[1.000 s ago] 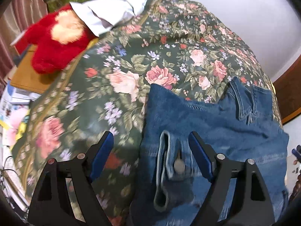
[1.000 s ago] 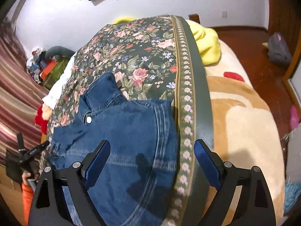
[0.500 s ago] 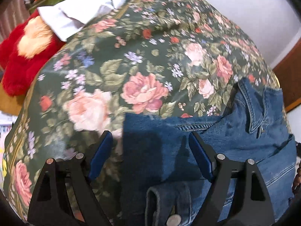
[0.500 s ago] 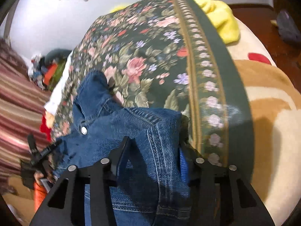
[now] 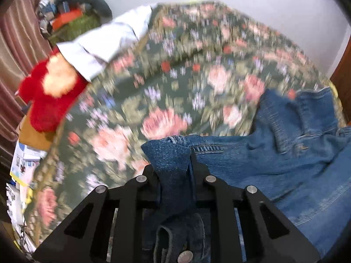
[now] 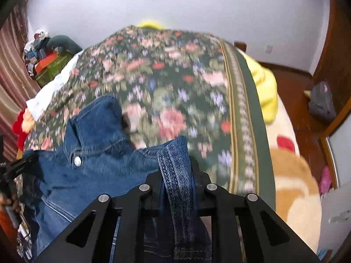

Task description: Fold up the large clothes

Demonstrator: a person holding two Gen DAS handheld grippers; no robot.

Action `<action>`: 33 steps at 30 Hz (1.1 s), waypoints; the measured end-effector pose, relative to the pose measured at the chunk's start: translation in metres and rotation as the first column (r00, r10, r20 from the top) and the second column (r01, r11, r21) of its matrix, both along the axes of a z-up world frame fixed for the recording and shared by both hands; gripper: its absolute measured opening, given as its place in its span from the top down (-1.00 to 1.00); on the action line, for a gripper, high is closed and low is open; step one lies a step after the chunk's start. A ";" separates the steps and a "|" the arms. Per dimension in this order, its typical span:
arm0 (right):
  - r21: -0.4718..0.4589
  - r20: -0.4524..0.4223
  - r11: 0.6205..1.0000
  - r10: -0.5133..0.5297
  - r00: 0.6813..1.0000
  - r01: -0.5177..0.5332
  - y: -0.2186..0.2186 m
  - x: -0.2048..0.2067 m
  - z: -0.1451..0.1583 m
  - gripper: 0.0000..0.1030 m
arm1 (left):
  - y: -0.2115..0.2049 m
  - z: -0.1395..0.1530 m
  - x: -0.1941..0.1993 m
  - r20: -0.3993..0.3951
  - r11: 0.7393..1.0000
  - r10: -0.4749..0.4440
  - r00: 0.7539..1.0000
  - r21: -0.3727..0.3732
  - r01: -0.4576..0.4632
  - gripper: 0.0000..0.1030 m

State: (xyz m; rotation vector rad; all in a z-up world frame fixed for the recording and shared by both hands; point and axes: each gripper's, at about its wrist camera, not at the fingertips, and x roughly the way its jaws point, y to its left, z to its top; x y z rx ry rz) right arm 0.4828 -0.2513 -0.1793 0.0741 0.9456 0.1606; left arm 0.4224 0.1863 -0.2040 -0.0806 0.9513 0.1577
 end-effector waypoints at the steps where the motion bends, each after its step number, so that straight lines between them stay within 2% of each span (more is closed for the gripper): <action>1: -0.003 0.009 1.000 0.000 1.000 0.000 0.003 0.007 0.004 0.71 | 0.004 0.013 -0.002 0.032 1.000 0.002 0.999 -0.004 -0.002 0.63; 4: -0.001 0.031 1.000 0.008 0.999 -0.008 0.015 0.027 0.014 0.71 | 0.014 0.037 0.001 0.095 1.000 0.009 0.995 -0.028 -0.006 0.63; 7: -0.031 0.036 0.999 0.027 0.999 -0.025 0.030 0.048 0.014 0.71 | 0.024 0.044 0.016 0.104 0.999 0.023 0.994 -0.039 -0.019 0.63; 10: -0.045 0.013 0.999 0.024 1.000 -0.024 0.039 0.067 0.001 0.71 | 0.042 0.023 0.040 0.046 0.997 0.066 0.997 -0.042 -0.064 0.63; 16: -0.060 -0.071 0.998 0.015 0.997 -0.020 0.037 0.088 -0.048 0.70 | 0.078 -0.034 0.059 -0.061 0.980 0.138 0.989 -0.136 -0.145 0.58; 20: -0.059 -0.044 0.998 0.036 0.998 -0.039 0.036 0.084 -0.054 0.65 | 0.087 -0.045 0.059 -0.077 0.967 0.147 0.986 -0.199 -0.160 0.55; 22: -0.059 -0.048 0.998 0.036 0.998 -0.039 0.035 0.083 -0.054 0.64 | 0.086 -0.045 0.058 -0.077 0.971 0.132 0.988 -0.192 -0.145 0.55; 27: -0.023 -0.119 0.999 0.020 0.993 -0.023 0.030 0.079 -0.049 0.63 | 0.073 -0.037 0.049 -0.090 0.987 0.115 0.989 -0.102 -0.124 0.49; 30: -0.017 -0.153 0.999 0.024 0.988 -0.027 0.028 0.072 -0.041 0.63 | 0.067 -0.028 0.039 -0.103 0.994 0.091 0.990 -0.051 -0.097 0.49; 33: -0.028 -0.162 0.999 0.038 0.986 -0.043 0.026 0.058 -0.026 0.63 | 0.067 -0.013 0.025 -0.107 0.996 0.073 0.991 -0.036 -0.078 0.49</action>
